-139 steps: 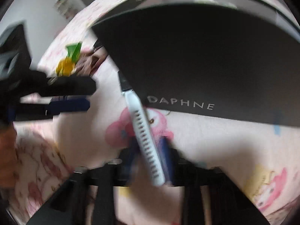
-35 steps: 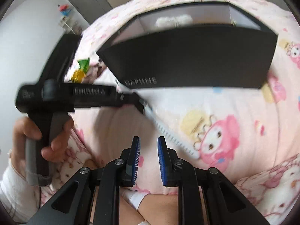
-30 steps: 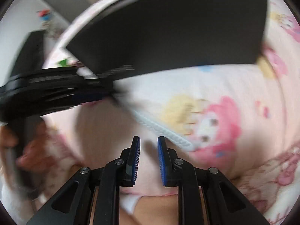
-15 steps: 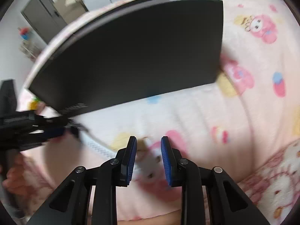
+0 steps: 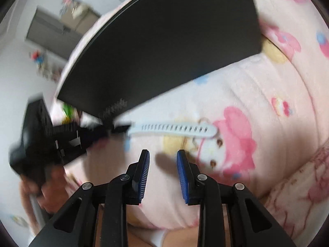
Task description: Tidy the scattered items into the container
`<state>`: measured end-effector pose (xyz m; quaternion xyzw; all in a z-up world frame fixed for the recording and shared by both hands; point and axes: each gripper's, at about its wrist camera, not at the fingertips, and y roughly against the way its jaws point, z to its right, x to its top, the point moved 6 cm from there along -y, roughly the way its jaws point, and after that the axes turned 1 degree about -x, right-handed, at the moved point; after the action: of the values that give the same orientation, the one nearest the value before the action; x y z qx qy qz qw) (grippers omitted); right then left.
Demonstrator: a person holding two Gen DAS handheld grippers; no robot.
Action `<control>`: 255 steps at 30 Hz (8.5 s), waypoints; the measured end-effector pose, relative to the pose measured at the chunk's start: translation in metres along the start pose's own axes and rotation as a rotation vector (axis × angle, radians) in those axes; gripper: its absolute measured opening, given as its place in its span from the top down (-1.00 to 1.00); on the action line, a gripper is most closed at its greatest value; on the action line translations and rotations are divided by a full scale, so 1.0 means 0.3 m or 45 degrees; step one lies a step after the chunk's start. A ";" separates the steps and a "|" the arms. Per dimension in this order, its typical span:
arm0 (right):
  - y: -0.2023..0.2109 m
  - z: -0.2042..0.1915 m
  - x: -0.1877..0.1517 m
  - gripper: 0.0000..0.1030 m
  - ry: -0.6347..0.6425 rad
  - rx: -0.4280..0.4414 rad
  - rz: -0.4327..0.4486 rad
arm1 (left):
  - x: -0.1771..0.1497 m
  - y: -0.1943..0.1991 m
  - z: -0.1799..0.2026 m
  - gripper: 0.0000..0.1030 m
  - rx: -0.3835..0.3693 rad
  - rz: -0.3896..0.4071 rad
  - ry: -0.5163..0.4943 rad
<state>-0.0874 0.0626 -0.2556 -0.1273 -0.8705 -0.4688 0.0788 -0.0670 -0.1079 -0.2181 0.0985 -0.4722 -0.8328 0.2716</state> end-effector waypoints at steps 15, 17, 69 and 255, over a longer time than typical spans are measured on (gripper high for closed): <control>-0.071 -0.068 0.097 0.94 -0.151 0.113 0.153 | -0.069 0.062 0.083 0.96 -0.075 0.036 -0.147; 0.005 -0.141 0.098 0.95 -0.046 0.120 0.198 | -0.106 0.101 0.127 0.96 -0.127 0.019 -0.202; 0.134 -0.064 0.467 0.19 0.566 -0.386 0.039 | 0.170 -0.186 0.399 0.52 0.126 -0.218 -0.410; 0.387 0.001 0.670 0.50 0.419 -0.335 0.358 | 0.427 -0.058 0.469 0.44 0.000 0.023 -0.565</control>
<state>-0.2449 0.1538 -0.1117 -0.1784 -0.7510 -0.5771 0.2668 -0.2391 -0.0677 -0.1457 -0.0914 -0.5213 -0.8316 0.1683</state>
